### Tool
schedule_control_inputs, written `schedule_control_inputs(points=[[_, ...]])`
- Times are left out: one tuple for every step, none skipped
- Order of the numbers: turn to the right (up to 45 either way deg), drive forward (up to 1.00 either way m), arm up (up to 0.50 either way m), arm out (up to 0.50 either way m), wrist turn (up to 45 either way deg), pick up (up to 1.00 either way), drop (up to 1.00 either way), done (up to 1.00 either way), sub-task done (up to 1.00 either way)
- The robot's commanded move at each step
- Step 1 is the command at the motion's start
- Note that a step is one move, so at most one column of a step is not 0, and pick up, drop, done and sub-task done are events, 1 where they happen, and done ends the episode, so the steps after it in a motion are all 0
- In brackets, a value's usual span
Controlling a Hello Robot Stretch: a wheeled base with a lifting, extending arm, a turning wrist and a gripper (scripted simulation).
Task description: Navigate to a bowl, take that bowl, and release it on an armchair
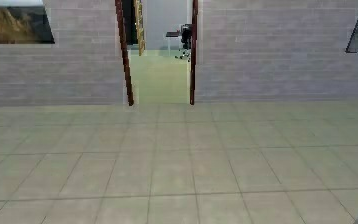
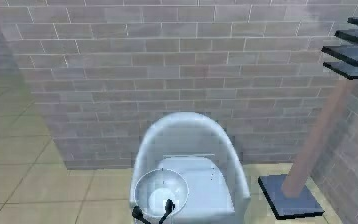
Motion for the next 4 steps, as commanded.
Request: schedule_control_inputs(points=[[-33.0,0.0,0.0,0.0,0.0,0.0,0.0,0.0,0.0],[45.0,0.0,0.0,0.0,0.0,0.0,0.0,0.0,0.0],[45.0,0.0,0.0,0.0,0.0,0.0,0.0,0.0,0.0],[30.0,0.0,0.0,0.0,0.0,0.0,0.0,0.0,0.0]])
